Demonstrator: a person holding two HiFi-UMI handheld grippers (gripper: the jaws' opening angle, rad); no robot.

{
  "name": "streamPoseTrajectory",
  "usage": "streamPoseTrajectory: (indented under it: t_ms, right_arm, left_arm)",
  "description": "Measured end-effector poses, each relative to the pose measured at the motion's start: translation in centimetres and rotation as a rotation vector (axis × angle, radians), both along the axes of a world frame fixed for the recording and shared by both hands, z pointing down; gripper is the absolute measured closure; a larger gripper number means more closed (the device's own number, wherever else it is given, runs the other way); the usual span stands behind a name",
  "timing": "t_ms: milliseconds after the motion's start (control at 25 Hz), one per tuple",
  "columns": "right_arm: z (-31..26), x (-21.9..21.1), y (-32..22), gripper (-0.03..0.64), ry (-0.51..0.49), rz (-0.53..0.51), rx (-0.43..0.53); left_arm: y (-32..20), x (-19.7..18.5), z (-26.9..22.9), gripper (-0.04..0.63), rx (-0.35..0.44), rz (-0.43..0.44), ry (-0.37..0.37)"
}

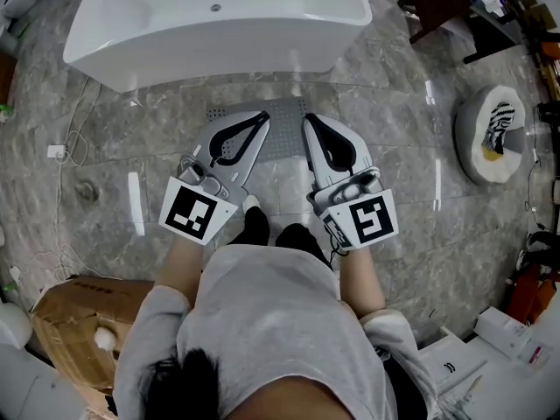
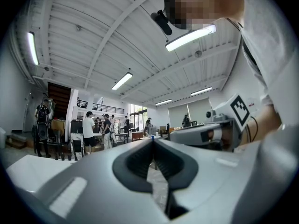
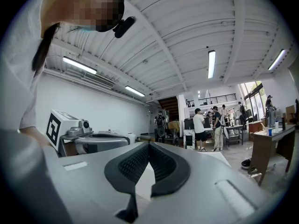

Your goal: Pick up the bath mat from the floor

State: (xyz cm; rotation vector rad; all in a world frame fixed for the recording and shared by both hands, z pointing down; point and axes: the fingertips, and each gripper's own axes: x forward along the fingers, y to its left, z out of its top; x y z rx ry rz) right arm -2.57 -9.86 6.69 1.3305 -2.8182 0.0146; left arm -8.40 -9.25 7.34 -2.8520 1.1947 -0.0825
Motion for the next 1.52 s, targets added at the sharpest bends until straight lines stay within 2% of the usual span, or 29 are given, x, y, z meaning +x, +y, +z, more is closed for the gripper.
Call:
streamPoseTrajectory:
  t_ms: [440,1080,1520]
  right_arm:
    - [1.0,-0.2,-1.2,0.615,0.013,-0.03,-0.02]
    - [3.7,1.7,-4.4,0.615,0.022,-0.126,-0.07]
    - [7.6,2.5,-5.9,0.615,0.029,-0.177,-0.117]
  left_arm:
    - [-1.0,0.3,1.2,0.595,-0.032,-0.013,0.005]
    - [-3.2,1.1,3.5,0.594,-0.065,-0.138,-0.017]
    - [-3.9,1.7,7.5,0.594,-0.11,-0.201,-0.029]
